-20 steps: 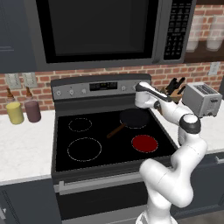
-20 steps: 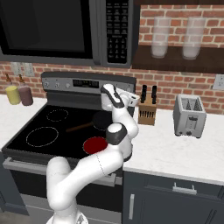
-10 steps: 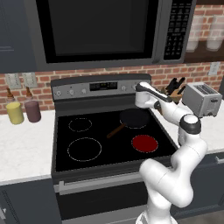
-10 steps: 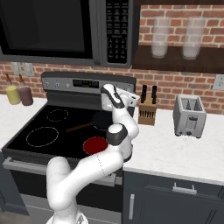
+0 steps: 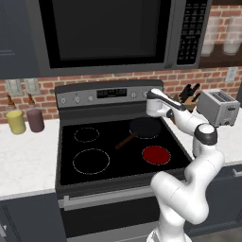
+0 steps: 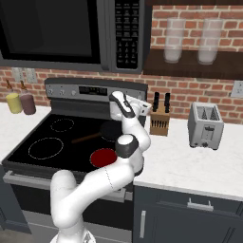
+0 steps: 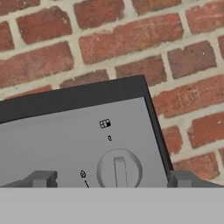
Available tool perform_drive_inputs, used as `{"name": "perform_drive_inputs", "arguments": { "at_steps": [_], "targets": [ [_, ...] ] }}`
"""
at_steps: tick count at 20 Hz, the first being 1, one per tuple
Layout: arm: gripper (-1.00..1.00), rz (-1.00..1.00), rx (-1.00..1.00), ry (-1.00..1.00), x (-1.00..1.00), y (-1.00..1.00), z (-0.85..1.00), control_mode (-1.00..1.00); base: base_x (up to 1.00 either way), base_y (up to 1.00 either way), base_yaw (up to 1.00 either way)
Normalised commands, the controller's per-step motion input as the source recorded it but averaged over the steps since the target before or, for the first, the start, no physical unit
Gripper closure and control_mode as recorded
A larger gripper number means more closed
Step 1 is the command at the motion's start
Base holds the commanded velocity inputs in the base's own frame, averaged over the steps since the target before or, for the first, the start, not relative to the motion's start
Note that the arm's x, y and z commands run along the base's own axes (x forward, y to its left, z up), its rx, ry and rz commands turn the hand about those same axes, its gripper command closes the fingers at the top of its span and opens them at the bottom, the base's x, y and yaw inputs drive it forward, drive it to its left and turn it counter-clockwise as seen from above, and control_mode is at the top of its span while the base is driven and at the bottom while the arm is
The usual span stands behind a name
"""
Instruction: Turn off the front right burner of the stove.
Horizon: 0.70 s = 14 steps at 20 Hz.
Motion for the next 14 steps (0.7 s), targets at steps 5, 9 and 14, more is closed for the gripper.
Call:
{"name": "perform_drive_inputs", "arguments": {
  "at_steps": [5,9,14],
  "targets": [
    [1.0,0.0,0.0,0.0,0.11,-0.03,0.0,-1.0,0.0,0.0,0.0],
    [1.0,0.0,0.0,0.0,0.11,-0.06,0.0,-1.0,0.0,0.0,0.0],
    [1.0,0.0,0.01,0.0,0.1,0.0,0.0,-1.0,0.0,0.0,0.0]
  ]
}}
